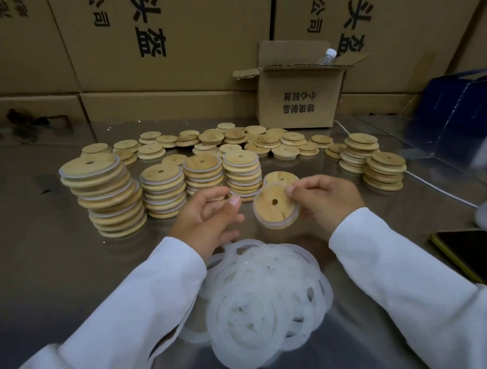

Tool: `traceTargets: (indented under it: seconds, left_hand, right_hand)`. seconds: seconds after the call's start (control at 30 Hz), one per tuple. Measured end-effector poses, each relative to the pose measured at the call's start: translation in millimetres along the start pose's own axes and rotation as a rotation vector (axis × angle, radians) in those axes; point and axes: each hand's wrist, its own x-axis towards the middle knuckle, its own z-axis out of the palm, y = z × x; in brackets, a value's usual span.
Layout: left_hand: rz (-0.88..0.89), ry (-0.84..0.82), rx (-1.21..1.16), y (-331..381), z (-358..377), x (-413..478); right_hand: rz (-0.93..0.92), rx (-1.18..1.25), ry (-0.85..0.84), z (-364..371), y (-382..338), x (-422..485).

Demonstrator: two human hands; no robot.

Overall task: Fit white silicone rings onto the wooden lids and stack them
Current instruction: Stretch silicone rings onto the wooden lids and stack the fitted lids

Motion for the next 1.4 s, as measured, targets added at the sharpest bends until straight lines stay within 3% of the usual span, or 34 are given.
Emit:
traceTargets:
  seconds: [0.13,0.2,0.37,0.57,0.67,0.73,0.83,0.93,1.13,1.27,1.4]
  left_hand:
    - [0.024,-0.016,0.003,1.7,0.1,-0.6]
    - [0.037,-0.019,0.009,2.4,-0.4,0.1]
    - [0.046,0.000,0.031,4.3,-2.4,1.4]
    - [0.064,-0.010,0.052,3.0,-1.4,0.9]
    - [0.070,-0.015,0.062,2.2,-1.0,0.8]
    - [0.069,-0.021,0.069,0.5,-0.7,0.9]
    - [0.070,-0.032,0.056,-3.4,2.2,-0.3]
    - [0.082,-0.049,0.059,-3.6,4.5,-1.5]
    - [0.097,-0.038,0.060,-3.8,3.7,-1.2]
    - [0.101,-0.037,0.054,-1.4,4.4,-1.9]
    - [0.070,-0.033,0.034,1.8,3.4,-2.3]
  right_hand:
    - [0.169,0.212,0.228,-5.8,-4.8,37.8]
    - [0.208,0.198,0.298,-4.7,-5.7,56.9]
    - [0.195,-0.204,0.235,7.8,2.3,80.9]
    - [0.131,-0.244,0.457,-31.5,-0.6,89.9]
    - [0.014,-0.631,0.632,-70.0,-3.3,97.2]
    - [0.074,-0.766,0.701,-90.6,-3.3,99.8]
    - [0.213,-0.751,0.558,-109.9,2.7,103.9]
    - [0.228,-0.712,0.409,-118.8,12.1,105.9]
    - [0.213,-0.519,0.558,-111.6,17.7,104.5]
    - [-0.028,-0.424,0.622,-85.3,4.1,90.9]
    - [-0.394,-0.279,0.392,-28.9,-16.7,42.4]
